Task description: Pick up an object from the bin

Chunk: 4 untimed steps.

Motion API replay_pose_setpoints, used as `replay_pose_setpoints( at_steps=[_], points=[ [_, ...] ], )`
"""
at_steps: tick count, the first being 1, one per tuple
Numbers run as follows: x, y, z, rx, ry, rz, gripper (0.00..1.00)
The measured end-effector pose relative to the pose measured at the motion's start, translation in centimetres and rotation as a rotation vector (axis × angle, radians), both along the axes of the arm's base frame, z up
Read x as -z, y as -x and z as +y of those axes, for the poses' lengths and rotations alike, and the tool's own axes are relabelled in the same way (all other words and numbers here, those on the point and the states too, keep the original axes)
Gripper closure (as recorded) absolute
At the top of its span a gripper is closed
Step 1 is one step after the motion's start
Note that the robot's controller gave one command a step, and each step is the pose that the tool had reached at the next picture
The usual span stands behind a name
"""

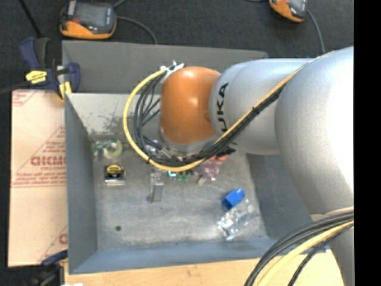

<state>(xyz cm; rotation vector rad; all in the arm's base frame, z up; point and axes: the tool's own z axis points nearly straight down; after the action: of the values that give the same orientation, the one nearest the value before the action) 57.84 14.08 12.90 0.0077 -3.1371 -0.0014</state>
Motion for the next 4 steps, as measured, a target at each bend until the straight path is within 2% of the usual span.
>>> replay_pose_setpoints(
  at_steps=[1,2,3,4],
  points=[
    [4.9,-5.4,-3.3,0.034,0.001,-0.009,0.00],
    [4.6,-5.2,-3.1,0.034,-0.001,-0.009,1.00],
    [2.5,-5.3,-1.7,0.027,-0.002,-0.012,1.00],
    [-2.0,-1.7,-3.8,0.038,0.000,-0.009,1.00]
  ],
)
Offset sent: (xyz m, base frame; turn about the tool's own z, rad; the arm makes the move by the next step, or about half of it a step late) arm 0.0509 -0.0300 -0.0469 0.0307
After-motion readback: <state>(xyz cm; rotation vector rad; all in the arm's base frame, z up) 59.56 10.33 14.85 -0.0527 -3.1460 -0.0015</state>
